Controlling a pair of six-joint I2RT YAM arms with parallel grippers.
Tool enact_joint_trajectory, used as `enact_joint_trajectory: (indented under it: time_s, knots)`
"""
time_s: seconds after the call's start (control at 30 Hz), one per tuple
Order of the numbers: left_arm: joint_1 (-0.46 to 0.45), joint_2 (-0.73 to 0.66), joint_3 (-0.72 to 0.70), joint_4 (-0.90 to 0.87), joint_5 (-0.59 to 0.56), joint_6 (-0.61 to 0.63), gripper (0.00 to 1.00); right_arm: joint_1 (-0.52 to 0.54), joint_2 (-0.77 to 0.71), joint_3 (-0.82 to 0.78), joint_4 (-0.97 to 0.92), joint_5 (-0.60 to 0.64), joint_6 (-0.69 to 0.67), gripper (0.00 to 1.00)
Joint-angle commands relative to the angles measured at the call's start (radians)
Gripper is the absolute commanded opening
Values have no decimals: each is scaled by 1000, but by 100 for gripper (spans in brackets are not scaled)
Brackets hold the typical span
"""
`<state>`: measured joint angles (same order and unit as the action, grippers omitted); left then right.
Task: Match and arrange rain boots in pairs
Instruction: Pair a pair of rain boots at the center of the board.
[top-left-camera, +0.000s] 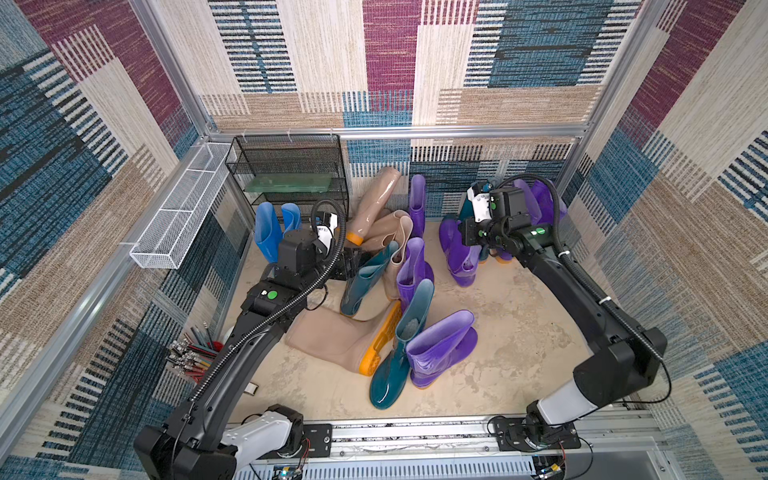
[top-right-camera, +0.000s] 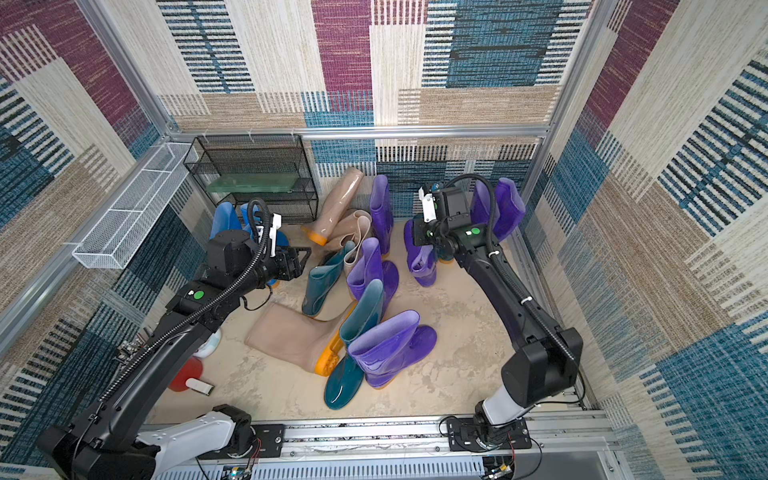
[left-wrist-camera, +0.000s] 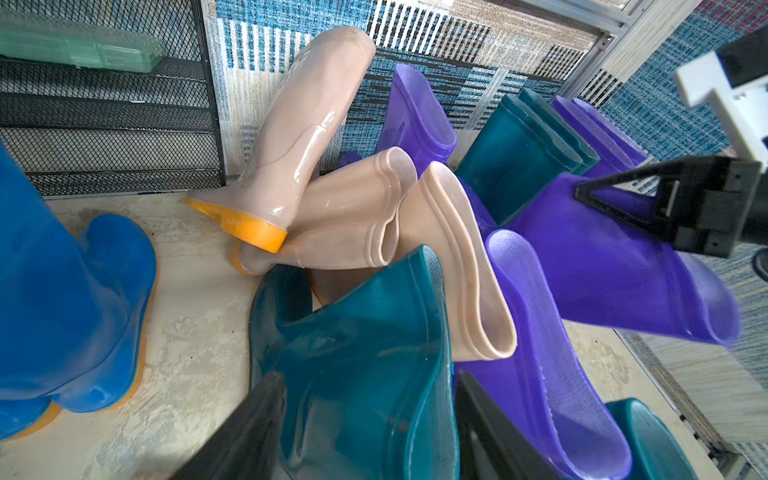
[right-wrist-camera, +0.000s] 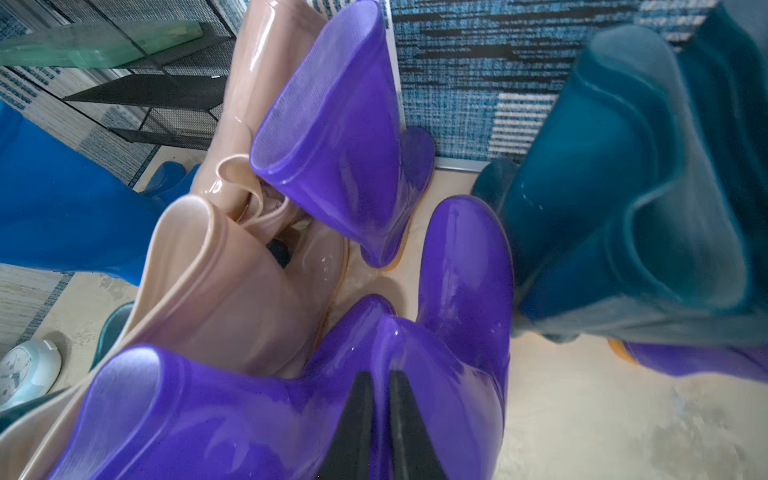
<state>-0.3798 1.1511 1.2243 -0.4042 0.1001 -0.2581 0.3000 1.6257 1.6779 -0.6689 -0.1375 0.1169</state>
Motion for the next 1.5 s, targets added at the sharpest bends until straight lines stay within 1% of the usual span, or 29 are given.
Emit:
enact_joint_trajectory:
  time_s: [0.0, 0.03, 0.2, 0.3, 0.43, 0.57, 0.67, 0.73, 0.8, 0.93, 1.0, 1.07, 1.13, 1.23, 1.3, 1.33, 1.4, 1.43, 1.47]
  knots:
    - [1, 14, 29, -16, -22, 3, 67, -26, 86, 128, 5, -90, -46, 0]
    - [2, 23, 41, -27, -21, 5, 67, -37, 106, 158, 0, -99, -48, 0]
    - [2, 51, 97, -65, -32, 5, 67, -82, 149, 168, 133, -162, -54, 0]
    - [1, 61, 120, -89, -44, 2, 67, -88, 212, 221, 169, -174, -52, 0]
    - [2, 65, 141, -125, -64, -1, 67, -80, 370, 422, 118, -205, -26, 0]
    - [2, 63, 144, -133, -82, -16, 67, -75, 530, 620, 55, -222, -31, 0]
    - [1, 71, 144, -132, -85, -26, 67, -79, 610, 707, 48, -202, -35, 0]
    - [1, 83, 157, -141, -86, -28, 67, -84, 638, 726, 63, -172, -13, 0]
    - [1, 96, 172, -149, -84, -28, 67, -84, 652, 730, 59, -135, 11, 0]
    - [1, 114, 197, -158, -78, -31, 67, -84, 645, 725, -19, -21, 62, 0]
    - [1, 117, 201, -156, -78, -32, 67, -102, 628, 709, -42, -27, 86, 0]
    - [1, 122, 203, -155, -73, -36, 67, -119, 599, 666, -22, -58, 94, 0]
    - [1, 124, 205, -153, -66, -41, 67, -122, 571, 621, -6, -34, 78, 0]
    - [1, 119, 201, -148, -65, -50, 67, -142, 559, 599, -25, -53, 79, 0]
    - [2, 119, 201, -147, -64, -51, 67, -148, 538, 560, -27, -33, 77, 0]
    - [2, 120, 202, -146, -60, -50, 67, -151, 515, 512, 5, -20, 81, 0]
    - [2, 121, 204, -145, -58, -56, 67, -155, 481, 420, 124, -78, 47, 0]
    - [2, 123, 205, -145, -53, -58, 67, -154, 487, 436, 122, -70, 49, 0]
    - [1, 123, 206, -145, -48, -63, 66, -154, 501, 475, 78, -55, 65, 0]
